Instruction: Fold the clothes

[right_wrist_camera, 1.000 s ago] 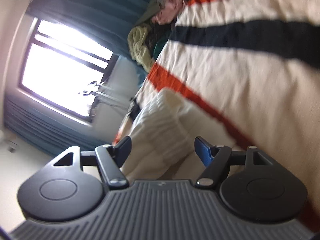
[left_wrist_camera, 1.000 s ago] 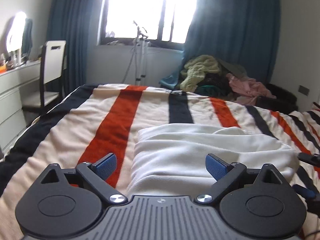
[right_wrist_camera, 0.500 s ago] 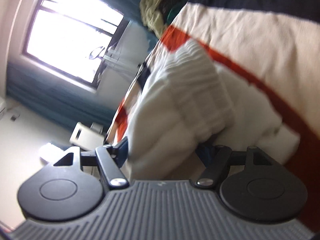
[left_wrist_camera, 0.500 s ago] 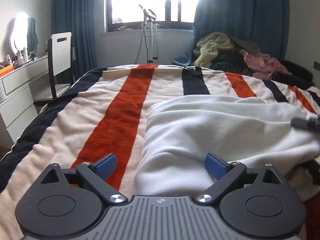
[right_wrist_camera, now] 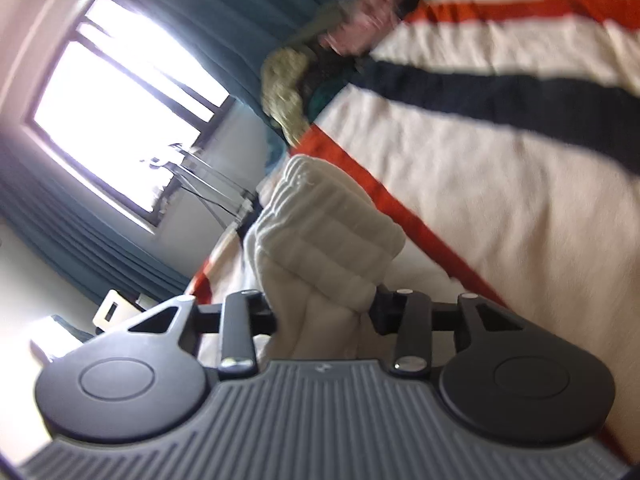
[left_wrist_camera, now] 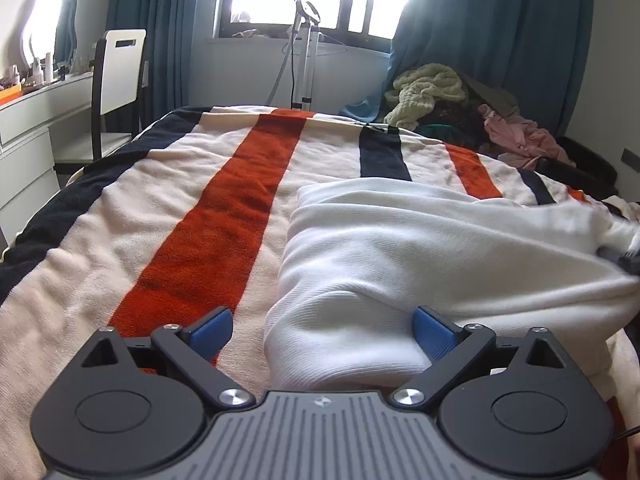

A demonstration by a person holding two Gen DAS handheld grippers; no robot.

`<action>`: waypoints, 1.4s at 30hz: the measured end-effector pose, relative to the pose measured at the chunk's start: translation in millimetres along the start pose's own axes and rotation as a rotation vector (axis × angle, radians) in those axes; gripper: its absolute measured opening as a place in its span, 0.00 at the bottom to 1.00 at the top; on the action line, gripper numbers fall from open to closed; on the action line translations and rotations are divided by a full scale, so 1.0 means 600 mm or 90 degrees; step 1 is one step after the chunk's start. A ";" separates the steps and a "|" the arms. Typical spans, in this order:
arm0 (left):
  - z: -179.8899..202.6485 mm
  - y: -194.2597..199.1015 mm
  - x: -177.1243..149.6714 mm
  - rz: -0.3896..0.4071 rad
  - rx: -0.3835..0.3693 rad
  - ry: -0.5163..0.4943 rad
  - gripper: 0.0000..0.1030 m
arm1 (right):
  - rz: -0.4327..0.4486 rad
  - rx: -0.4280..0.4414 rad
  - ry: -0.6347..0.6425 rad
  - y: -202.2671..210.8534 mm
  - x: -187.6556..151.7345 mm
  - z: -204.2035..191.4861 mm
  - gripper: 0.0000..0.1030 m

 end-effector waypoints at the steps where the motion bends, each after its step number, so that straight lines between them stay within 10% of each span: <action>1: 0.002 0.001 -0.002 0.002 0.002 -0.006 0.97 | -0.001 -0.008 0.008 0.001 0.000 0.001 0.41; 14: -0.009 -0.016 -0.006 -0.045 0.010 0.029 1.00 | 0.030 -0.077 0.169 0.030 0.006 -0.035 0.44; 24: -0.010 -0.021 -0.006 -0.050 0.019 0.035 1.00 | 0.007 -0.160 0.114 0.048 0.012 0.005 0.87; 30: -0.011 -0.020 -0.005 -0.053 0.019 0.046 1.00 | -0.059 -0.044 -0.157 0.013 -0.024 0.097 0.88; 42: -0.023 -0.023 -0.001 -0.069 0.020 0.096 1.00 | -0.058 0.092 -0.182 0.017 -0.014 0.078 0.91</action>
Point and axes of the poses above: each gripper's, at about its wrist camera, not at the fingertips, and y roughly against the way its jaws point, z to its right, x to its top, the point moved 1 cm from there along -y, roughly the way its jaws point, and after that the axes turned 15 degrees about y, right-handed, at the moved point
